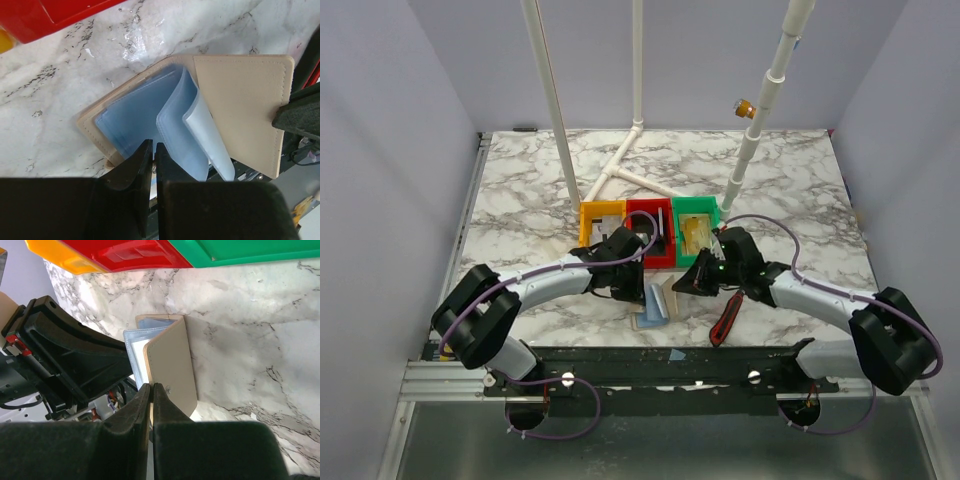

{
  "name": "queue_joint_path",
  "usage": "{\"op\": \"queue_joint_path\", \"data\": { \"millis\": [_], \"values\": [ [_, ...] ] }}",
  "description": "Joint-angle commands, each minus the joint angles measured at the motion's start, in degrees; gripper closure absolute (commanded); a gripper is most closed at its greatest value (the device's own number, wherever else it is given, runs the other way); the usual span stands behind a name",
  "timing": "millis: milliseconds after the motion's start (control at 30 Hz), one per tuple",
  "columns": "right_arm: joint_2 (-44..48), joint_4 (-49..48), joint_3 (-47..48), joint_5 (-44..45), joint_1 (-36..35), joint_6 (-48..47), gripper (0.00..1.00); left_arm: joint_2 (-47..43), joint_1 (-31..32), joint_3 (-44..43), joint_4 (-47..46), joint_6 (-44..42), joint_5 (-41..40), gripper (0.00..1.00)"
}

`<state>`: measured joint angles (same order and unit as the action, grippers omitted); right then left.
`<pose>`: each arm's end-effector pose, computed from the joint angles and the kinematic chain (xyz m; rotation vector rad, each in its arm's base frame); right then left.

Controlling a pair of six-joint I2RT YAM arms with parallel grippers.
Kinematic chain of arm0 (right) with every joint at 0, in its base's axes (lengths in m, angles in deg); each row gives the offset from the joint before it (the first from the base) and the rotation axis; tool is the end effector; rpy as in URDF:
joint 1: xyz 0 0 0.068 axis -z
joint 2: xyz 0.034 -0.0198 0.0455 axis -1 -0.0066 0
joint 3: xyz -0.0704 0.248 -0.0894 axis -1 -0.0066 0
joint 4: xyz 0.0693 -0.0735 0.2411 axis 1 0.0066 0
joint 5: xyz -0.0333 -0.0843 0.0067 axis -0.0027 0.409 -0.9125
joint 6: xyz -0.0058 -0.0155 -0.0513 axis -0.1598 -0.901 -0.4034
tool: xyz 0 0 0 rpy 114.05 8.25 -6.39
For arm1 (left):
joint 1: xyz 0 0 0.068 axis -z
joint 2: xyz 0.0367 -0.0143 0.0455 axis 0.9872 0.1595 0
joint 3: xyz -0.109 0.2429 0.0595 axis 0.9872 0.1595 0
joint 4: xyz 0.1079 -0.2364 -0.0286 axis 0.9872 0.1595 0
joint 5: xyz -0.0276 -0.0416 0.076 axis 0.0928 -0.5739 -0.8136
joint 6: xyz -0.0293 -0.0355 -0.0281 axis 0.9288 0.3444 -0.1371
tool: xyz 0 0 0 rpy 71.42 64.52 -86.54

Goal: Take the credit cards out of the card holder
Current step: Close the card holder at the center of the board.

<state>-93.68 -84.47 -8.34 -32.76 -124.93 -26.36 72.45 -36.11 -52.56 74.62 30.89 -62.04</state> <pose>0.1933 0.1542 0.1737 0.2944 2.5787 1.2105 0.1935 -0.2039 0.1715 0.1801 2.8022 -0.7897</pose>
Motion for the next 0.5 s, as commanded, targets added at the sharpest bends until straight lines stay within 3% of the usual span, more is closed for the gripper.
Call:
{"op": "queue_joint_path", "data": {
  "millis": [0, 467],
  "values": [
    [-1.1, 0.2, 2.7, 1.6, -1.1, -0.7, 0.94, -1.7, 0.2, -1.5, 1.3, -1.4, -1.7, 0.91],
    [-2.1, 3.5, 5.8, 4.9, -2.8, -1.7, 0.97, -4.9, 0.0, -0.9, 5.5, -2.9, -5.2, 0.9]
  ]
}}
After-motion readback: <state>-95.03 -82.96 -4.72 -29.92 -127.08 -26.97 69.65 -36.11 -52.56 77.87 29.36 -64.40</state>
